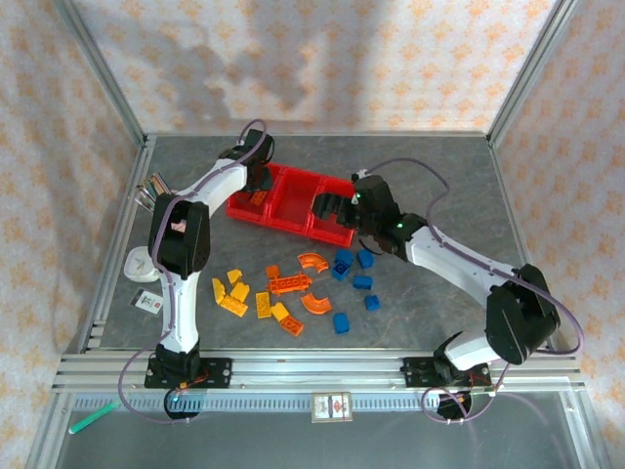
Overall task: Sort the legos into containers by color
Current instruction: Place the lego in the container, then pick up the lego from the center of the table.
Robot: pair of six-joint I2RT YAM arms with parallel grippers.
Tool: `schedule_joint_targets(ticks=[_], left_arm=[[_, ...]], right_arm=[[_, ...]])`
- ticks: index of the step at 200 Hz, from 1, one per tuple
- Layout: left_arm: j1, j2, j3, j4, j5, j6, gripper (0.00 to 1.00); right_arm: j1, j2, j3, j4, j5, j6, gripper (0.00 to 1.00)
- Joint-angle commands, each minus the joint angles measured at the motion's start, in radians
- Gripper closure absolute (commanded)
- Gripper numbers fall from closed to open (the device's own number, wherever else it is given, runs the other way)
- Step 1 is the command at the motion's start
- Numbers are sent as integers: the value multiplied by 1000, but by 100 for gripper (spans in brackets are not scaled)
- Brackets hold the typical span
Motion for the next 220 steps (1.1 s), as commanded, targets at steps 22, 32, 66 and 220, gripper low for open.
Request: schedule_joint_targets(ticks=[22,32,66,220], left_arm=[[5,-182,-30,-58,77,-10,50],[3,-220,-75,-44,101,-24,50],[-27,-423,-272,20,144,-63,49],[-495,-644,-724,273,133,111,30]], right_arm=[[-10,-72,20,-62,10,-34,0],[-10,-81,8,-77,3,-38,0],[-10,-107,-44,-100,-36,-41,0],[-14,-296,-305,-84,-13,-5,0]])
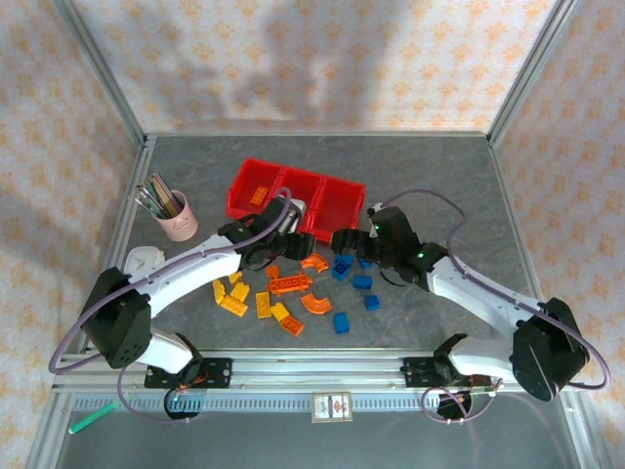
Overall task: Sort the legos into containers by color
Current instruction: Pick up the lego from the center of the table.
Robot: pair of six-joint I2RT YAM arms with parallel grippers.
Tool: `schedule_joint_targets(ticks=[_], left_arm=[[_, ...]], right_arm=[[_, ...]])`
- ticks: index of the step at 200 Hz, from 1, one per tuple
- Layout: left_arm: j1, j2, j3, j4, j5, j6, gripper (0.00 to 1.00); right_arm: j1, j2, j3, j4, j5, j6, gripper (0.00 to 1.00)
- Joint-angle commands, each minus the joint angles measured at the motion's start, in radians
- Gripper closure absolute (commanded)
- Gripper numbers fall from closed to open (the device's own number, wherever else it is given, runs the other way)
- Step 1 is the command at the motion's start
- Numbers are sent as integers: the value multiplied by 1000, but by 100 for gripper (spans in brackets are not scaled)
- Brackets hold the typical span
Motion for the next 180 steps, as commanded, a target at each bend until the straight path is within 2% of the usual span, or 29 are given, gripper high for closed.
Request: schedule_joint_targets(ticks=[1,39,73,94,180], left_arm=[[-40,41,-4,51,-10,99,30],[-67,125,19,41,-36,187,24],[-66,168,15,11,-109,254,20],[-64,181,0,23,-122,283,19],[-18,296,20,34,-50,354,25]], right_arm=[[-8,-63,-23,3,40,14,0],[-13,-109,-46,2,49,37,0],[-14,-133,-58,-2,59,49,0],[-15,-136,-59,3,52,57,0],[-15,-132,-70,22,42,93,0]])
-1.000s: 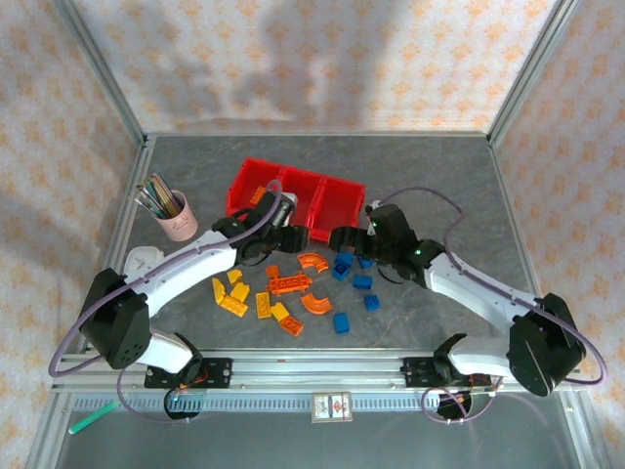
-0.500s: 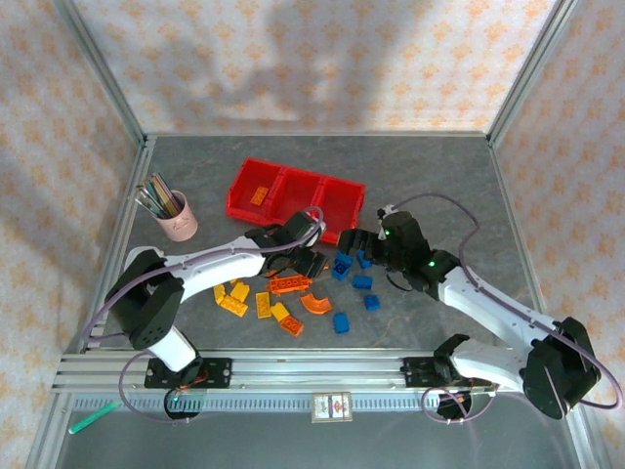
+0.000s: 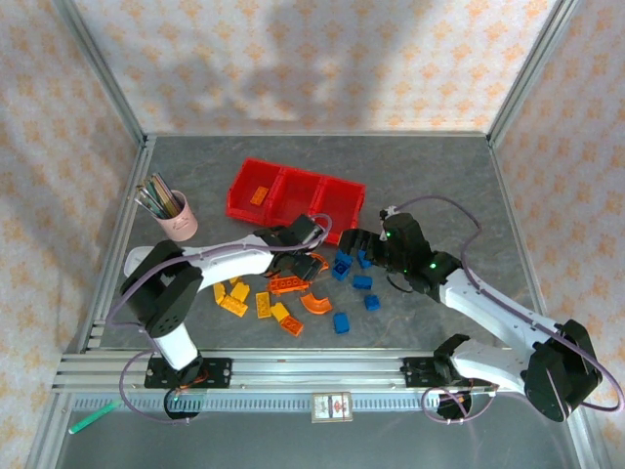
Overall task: Sort the legos into containers by color
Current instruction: Pick up the lego from the center of the table.
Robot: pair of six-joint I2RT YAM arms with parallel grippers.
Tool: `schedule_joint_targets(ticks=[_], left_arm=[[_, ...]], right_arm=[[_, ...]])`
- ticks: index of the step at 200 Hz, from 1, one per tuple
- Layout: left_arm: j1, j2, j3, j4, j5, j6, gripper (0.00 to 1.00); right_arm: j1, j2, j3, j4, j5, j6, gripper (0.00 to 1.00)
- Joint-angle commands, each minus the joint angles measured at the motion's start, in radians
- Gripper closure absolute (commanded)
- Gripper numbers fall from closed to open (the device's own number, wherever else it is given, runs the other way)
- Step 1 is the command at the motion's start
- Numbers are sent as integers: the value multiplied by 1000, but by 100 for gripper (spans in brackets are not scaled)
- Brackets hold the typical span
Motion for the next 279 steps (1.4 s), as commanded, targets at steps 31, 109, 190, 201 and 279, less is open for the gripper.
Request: schedule_joint_targets(ticks=[31,109,190,201,279], left_arm=[[56,46,13,20,49,43,29],[62,146,79,22,98,71,34],[39,185,124,30,150,75,41],[38,185,126,24,150,75,44],[33,163,110,17,151,75,62]], right_arm=[[-6,-11,-10,26,11,28,0],[-6,9,-2,28,11,28,0],[-6,20,-1,34,11,23,0],[-7,19,-2,32,12,23,0],[-7,23,-6,34,11,21,0]])
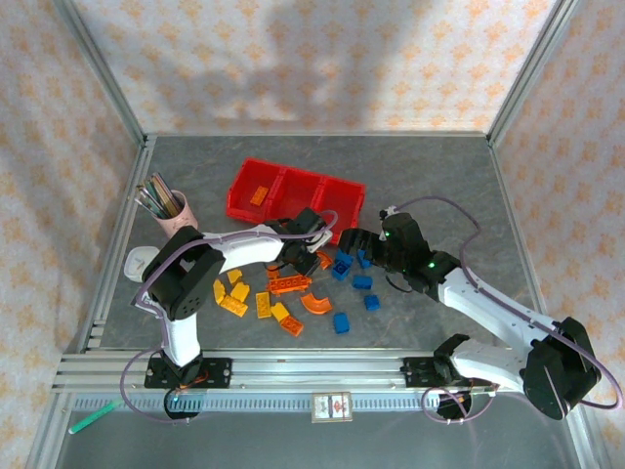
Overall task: Sort the legos into containers by color
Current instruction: Pick up the lego from the center of the table, then place the lego in the container.
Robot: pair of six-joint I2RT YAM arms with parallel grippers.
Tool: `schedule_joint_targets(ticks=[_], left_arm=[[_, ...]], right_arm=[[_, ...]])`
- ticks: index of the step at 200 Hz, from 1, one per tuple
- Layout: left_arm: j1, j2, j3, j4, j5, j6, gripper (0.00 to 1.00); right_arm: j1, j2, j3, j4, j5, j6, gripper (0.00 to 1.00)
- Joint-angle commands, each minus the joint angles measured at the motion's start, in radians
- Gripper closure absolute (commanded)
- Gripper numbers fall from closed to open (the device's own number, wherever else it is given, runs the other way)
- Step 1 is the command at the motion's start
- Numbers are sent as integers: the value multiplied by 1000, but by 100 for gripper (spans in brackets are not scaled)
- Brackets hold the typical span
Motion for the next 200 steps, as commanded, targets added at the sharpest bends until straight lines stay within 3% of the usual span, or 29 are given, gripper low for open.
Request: schedule_joint_targets(ticks=[1,27,101,162,200], left_arm=[[-12,19,8,50,15,4,62],[-14,-1,-1,40,8,5,68],[-14,-135,-113,74,11,-69,71],[-8,-347,-251,79,-37,-195,73],[60,-517,-260,44,-86,-296,75]], right_arm=[[-7,9,-6,26,11,2,0],[-7,8,-5,22,13,3,0],[-7,29,17,21,-29,-15,0],[0,63,76,21,-68,-41,0],[19,102,141,25,-80,-60,0]])
